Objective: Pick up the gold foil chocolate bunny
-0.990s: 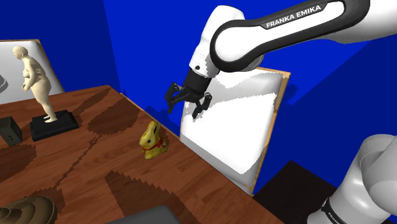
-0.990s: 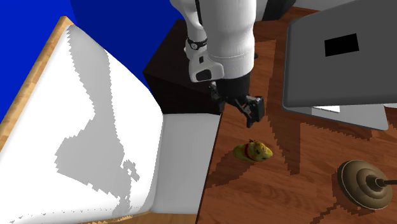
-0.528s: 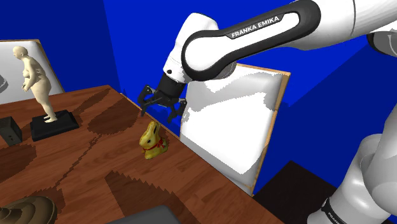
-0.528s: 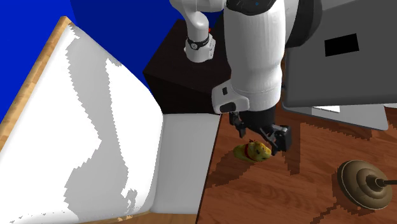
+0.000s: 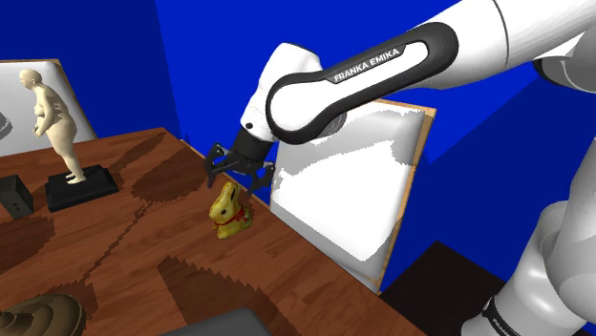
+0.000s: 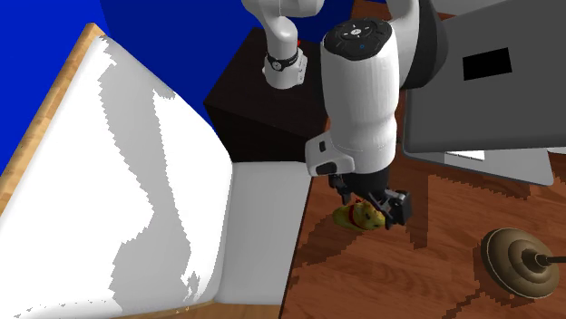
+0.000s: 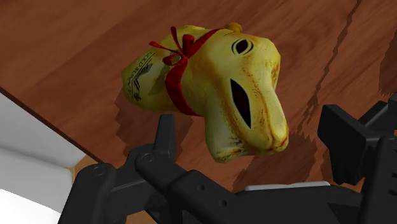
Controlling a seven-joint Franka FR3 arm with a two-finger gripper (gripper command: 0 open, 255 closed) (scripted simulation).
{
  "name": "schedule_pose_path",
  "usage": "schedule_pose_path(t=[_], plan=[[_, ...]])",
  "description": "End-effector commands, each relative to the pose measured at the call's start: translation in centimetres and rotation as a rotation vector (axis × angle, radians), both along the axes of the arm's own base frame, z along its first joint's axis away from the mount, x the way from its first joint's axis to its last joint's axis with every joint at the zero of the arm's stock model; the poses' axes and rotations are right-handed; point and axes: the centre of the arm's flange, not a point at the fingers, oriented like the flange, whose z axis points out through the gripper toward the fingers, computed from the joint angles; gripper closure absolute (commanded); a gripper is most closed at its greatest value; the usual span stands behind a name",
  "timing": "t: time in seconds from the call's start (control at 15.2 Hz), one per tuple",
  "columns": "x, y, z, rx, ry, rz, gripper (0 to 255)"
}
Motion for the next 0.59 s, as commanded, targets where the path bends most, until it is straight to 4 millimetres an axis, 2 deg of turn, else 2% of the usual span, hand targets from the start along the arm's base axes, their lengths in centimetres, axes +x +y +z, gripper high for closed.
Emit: schedule_pose_path(t=[0.0,0.07,0.53], plan=[[-0.02,-0.10,-0.34,0.000,-0.001,0.000,0],[0.00,-0.09,-0.32,0.000,-0.001,0.000,255],[0.02,-0.08,-0.31,0.000,-0.001,0.000,255]])
